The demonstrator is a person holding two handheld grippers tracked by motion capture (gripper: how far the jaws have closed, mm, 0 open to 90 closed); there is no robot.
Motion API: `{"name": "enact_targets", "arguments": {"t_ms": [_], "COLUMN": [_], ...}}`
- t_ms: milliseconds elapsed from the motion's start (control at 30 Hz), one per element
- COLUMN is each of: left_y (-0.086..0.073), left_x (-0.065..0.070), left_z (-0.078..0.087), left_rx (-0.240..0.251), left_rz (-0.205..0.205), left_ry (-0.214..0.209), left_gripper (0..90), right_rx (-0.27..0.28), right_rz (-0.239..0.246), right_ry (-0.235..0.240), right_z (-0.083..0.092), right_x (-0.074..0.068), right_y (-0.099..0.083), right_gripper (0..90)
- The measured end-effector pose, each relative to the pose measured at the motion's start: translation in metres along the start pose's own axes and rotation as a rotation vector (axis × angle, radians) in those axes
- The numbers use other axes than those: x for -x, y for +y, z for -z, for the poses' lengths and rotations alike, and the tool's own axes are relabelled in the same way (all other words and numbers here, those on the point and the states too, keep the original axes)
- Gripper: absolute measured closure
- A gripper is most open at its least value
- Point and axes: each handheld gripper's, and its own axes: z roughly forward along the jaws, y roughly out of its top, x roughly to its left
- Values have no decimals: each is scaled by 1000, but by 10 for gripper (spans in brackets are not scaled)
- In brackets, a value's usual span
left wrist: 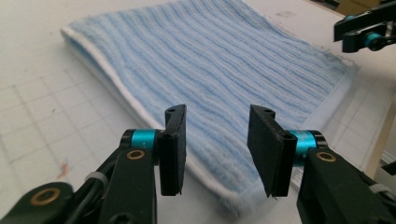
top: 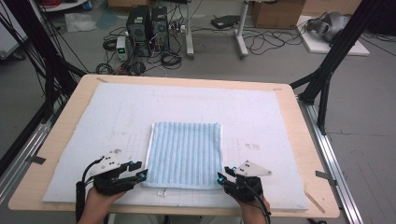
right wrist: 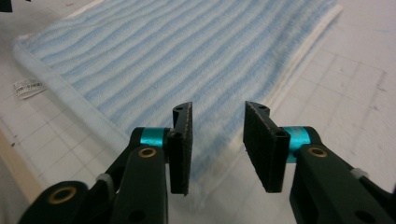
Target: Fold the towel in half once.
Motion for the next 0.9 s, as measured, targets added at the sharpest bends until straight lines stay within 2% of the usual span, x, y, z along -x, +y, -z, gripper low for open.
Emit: {"name": "enact_targets", "arguments": {"t_ms": [100,233,433,533,567,633,767,900], "left_y": [-1,-4,-3,4,7,13,28,42], "left_x": [-1,-2,-2,-4,-5,-10,-30,-54], "left_z": [-14,-23,-22,-21,-21,-21,-28,-41], "left_rx": [-50,-142,-194,-229,-224,-181,-122,-94], "left_rz": [-6,-22,-34,-35,-38,-25,26,68], "left_ry": [1,13,8,-2,-3,0,-12,5], "left_gripper": [623,667,677,704,702,690,690,709], "right_rx": [-38,-114,-124,-131,-127,-77,3,-3], "right_rz": [34,88,89,59,59,37,-5,-2], "right_ry": [30,24,27,50,53,79,88,83], "right_z": [-13,-21,-13,-10,-10,-8,-10,-19], "right_x": [-3,-6,1,4,5,9,22,32], "right_y": [0,-3,-8,-8,-6,-2,9,14], "right_gripper": [706,730,697,663,657,656,599,579]}}
